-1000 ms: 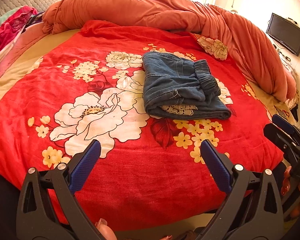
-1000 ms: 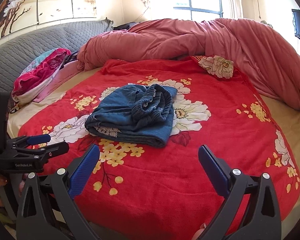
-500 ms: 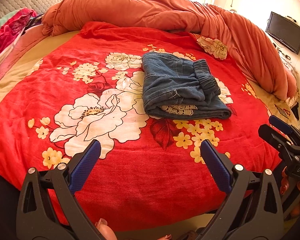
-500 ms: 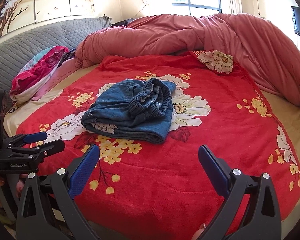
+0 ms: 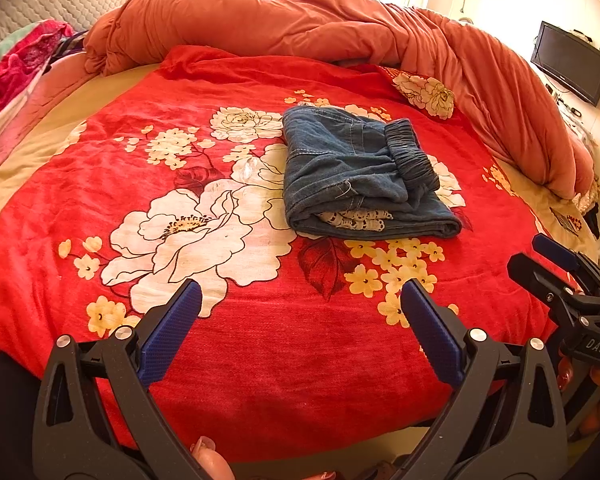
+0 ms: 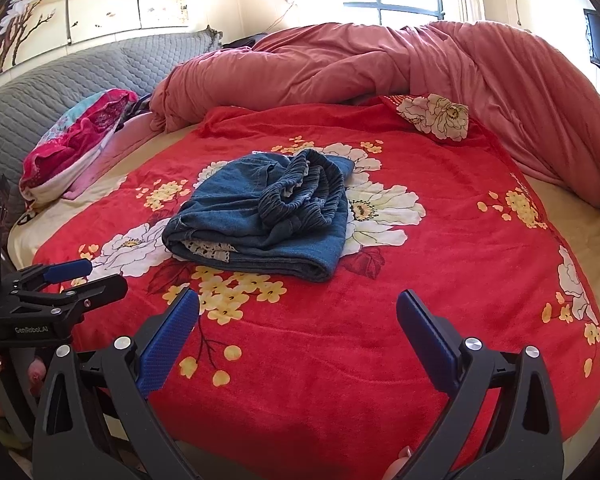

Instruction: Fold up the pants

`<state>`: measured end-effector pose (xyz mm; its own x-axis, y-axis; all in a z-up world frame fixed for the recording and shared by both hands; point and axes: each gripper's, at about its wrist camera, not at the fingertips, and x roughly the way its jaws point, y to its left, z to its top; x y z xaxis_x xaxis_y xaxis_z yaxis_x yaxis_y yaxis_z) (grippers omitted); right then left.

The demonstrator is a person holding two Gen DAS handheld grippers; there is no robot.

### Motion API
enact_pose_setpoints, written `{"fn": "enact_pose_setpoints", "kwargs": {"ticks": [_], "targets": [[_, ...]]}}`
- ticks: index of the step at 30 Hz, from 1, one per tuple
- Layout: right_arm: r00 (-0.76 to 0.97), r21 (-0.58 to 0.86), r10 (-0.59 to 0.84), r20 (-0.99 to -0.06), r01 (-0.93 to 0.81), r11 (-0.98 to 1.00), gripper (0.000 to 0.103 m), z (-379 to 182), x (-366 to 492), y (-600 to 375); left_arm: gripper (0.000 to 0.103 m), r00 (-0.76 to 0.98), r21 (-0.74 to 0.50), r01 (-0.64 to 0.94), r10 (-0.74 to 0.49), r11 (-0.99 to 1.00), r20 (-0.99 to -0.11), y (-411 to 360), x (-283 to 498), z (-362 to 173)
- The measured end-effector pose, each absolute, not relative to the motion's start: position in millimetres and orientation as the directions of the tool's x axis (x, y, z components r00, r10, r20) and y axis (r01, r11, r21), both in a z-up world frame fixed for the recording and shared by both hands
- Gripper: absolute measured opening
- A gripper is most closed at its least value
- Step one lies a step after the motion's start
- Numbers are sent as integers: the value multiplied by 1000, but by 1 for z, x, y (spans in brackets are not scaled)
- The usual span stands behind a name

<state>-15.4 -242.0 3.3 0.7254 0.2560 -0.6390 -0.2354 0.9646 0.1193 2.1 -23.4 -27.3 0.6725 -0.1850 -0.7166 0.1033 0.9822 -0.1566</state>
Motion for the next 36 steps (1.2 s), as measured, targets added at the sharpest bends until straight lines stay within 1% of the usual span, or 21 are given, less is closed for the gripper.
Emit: {"fn": "enact_pose_setpoints", "kwargs": {"ticks": [36], "targets": [[721, 126, 247, -648, -218, 968, 98, -1, -15, -243, 94, 668, -151, 96, -176, 984, -723, -21, 4, -24]]}}
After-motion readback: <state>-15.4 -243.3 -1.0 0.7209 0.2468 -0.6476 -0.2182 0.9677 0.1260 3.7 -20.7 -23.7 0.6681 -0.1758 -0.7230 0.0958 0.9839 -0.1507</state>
